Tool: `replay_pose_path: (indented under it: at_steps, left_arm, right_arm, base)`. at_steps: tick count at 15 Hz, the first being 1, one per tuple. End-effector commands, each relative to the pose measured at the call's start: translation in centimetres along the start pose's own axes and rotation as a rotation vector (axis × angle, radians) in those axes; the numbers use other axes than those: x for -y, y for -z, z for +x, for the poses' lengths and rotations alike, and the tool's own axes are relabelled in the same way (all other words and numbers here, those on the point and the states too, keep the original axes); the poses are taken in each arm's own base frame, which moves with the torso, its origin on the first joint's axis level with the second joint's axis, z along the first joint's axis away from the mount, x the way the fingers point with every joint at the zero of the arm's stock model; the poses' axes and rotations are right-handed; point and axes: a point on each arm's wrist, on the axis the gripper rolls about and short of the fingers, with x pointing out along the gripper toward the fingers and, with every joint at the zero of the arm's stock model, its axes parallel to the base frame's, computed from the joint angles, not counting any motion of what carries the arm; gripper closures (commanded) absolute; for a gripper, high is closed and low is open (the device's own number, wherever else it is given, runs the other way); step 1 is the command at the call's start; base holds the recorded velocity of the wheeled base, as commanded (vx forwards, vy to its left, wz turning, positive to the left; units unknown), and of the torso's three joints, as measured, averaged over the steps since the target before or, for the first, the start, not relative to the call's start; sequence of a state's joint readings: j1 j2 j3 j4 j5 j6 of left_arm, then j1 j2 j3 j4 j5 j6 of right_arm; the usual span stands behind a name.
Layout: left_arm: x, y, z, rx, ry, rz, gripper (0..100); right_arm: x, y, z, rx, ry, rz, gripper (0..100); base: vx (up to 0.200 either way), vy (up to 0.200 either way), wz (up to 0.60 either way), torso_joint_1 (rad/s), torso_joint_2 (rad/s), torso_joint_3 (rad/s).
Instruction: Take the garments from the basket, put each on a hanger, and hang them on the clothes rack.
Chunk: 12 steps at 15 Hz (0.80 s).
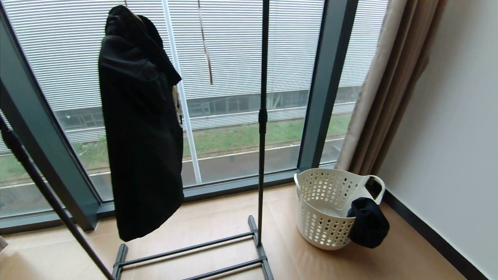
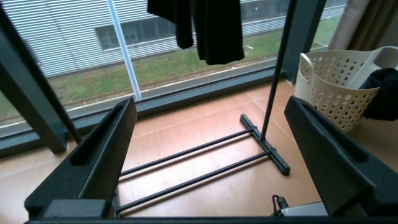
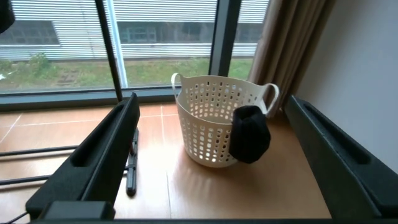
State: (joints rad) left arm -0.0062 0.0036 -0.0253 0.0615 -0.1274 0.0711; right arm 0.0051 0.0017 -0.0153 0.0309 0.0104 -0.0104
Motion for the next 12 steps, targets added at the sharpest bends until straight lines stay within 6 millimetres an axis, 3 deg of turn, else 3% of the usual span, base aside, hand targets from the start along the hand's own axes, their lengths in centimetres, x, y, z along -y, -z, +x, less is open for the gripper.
replay_pose_path:
  at_steps: [1,11,12]
  left_arm:
    - [0.00,-0.02,0.00,0.000,0.000,-0.001,0]
    - [-0.01,-0.02,0.00,0.000,-0.002,-0.001,0]
    - [0.00,0.02,0.01,-0.002,-0.002,-0.001,0]
  right_arm:
    - [0.00,-0.01,0.01,-0.001,-0.001,0.000,0]
    - [0.00,-0.01,0.01,-0.001,-0.001,0.000,0]
    - [0.00,-0.01,0.01,-0.001,0.000,0.000,0]
  base:
    - [0.000,-0.200,0.00,-0.002,0.01,0.002]
    - [0.000,-0.200,0.00,0.000,0.00,0.004]
    - [0.200,0.000,0.00,0.007,0.00,0.002]
